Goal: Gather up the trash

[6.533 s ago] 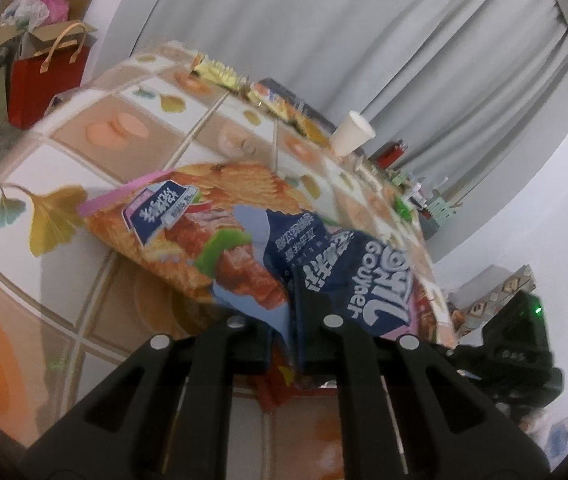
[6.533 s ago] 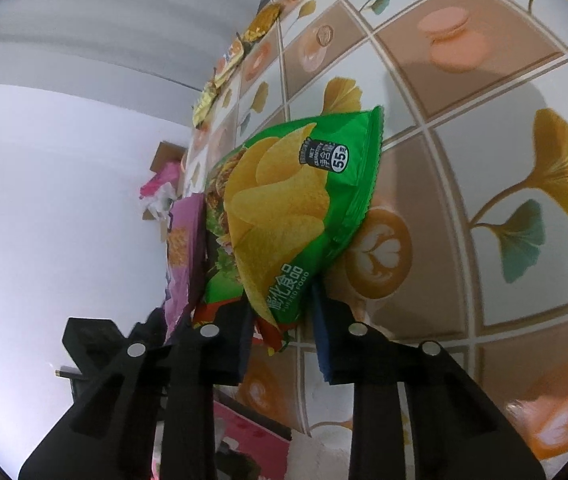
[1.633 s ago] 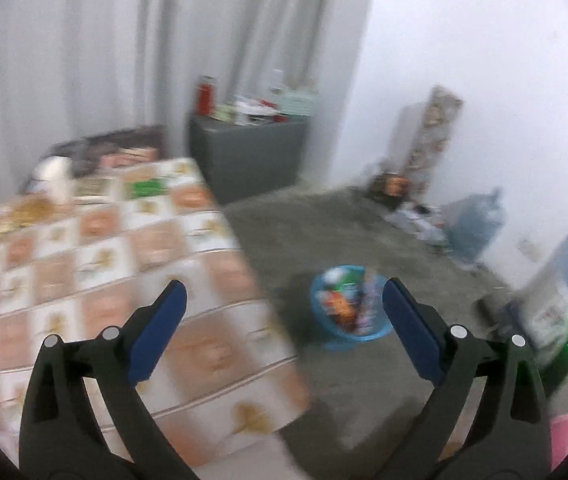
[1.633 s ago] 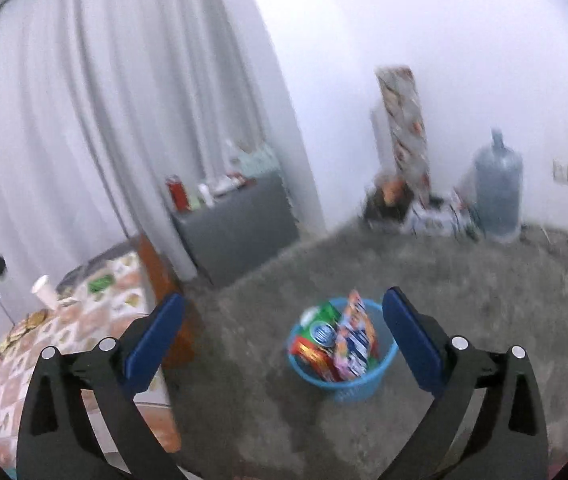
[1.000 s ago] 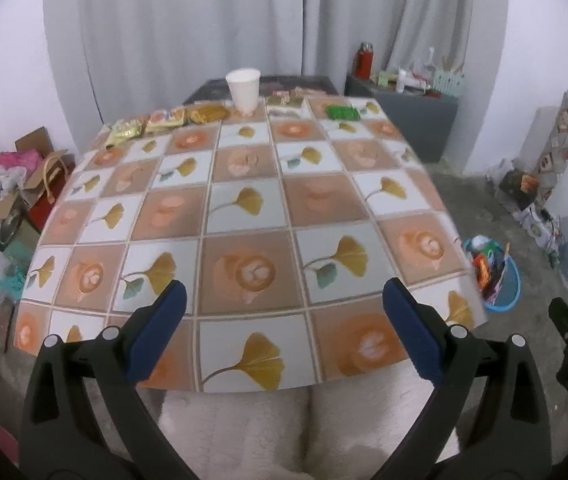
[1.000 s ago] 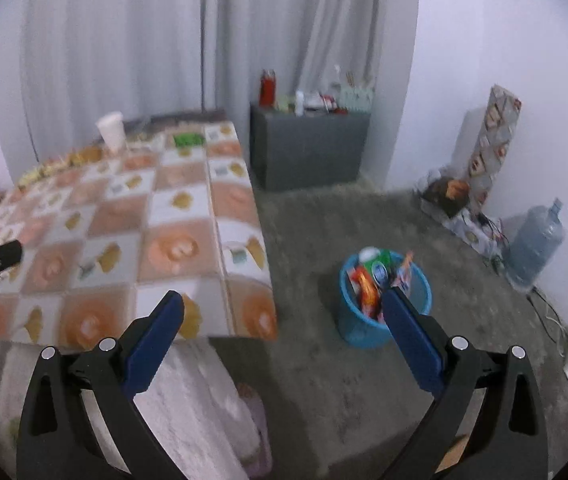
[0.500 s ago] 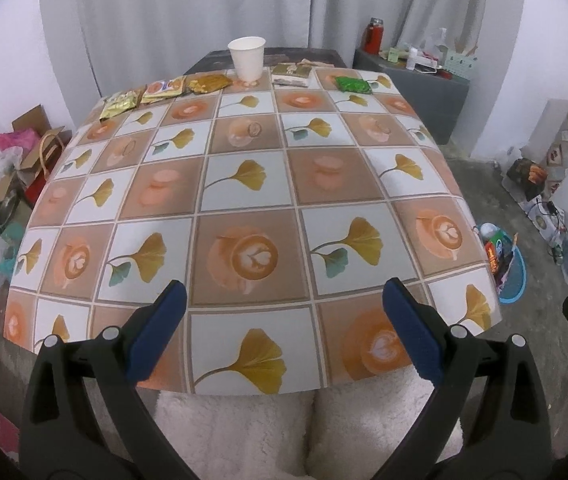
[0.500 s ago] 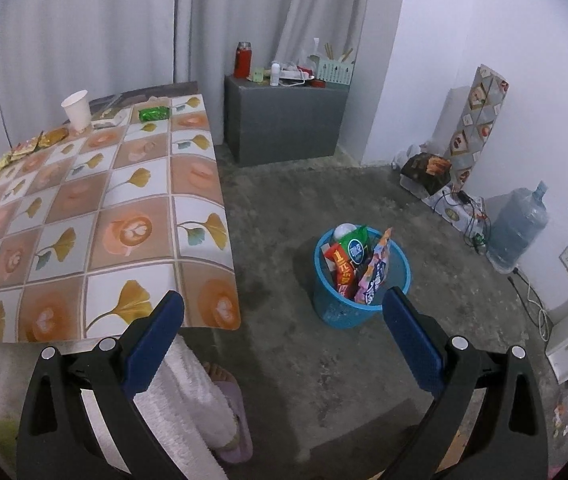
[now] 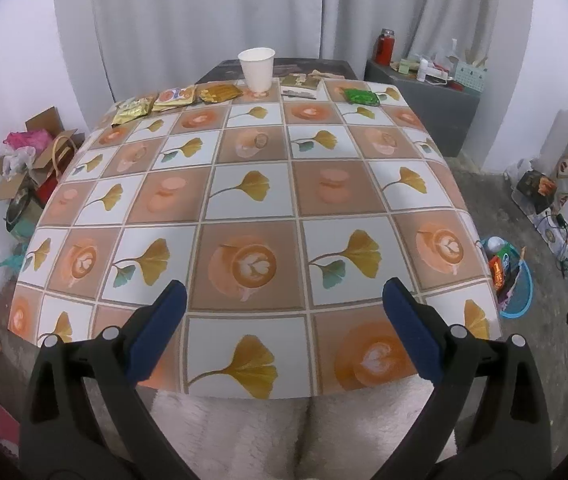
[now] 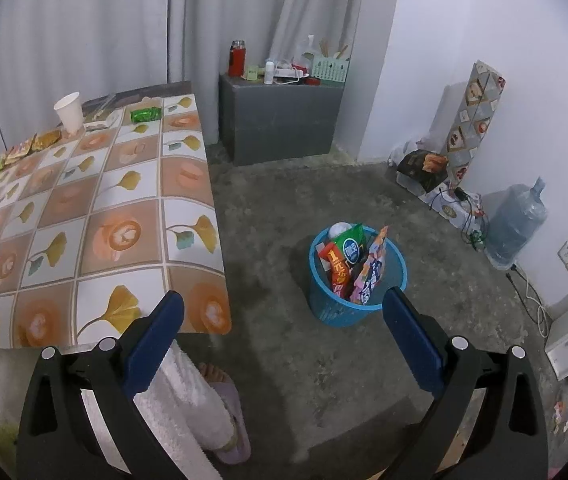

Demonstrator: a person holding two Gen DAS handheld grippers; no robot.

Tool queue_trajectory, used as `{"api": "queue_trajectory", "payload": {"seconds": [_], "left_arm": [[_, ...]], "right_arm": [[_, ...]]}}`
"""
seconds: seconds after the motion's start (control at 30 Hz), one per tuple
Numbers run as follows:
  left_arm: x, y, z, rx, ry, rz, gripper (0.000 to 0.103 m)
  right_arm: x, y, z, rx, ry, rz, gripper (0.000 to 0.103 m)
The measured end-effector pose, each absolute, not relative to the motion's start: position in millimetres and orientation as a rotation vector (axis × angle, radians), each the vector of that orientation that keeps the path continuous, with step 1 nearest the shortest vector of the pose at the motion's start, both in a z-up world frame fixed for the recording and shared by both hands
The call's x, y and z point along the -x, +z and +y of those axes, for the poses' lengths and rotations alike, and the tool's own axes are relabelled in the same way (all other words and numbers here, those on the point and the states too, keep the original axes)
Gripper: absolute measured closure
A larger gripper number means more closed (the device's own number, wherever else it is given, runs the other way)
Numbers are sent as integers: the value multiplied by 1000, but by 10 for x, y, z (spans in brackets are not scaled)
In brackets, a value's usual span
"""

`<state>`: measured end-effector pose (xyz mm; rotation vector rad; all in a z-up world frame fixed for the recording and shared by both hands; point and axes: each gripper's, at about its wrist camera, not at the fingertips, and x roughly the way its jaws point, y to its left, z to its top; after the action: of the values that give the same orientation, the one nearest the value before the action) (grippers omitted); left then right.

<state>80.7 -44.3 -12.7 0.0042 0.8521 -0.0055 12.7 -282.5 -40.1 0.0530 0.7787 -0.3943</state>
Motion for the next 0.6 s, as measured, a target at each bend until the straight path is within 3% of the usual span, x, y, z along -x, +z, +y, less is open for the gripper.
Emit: {"api": "queue_trajectory", "payload": {"seconds": [0.6], "left_arm": [[-700, -98, -600, -20, -42, 852, 9]], "right_arm": [[-40, -390, -2901, -76, -411, 788, 6]]}}
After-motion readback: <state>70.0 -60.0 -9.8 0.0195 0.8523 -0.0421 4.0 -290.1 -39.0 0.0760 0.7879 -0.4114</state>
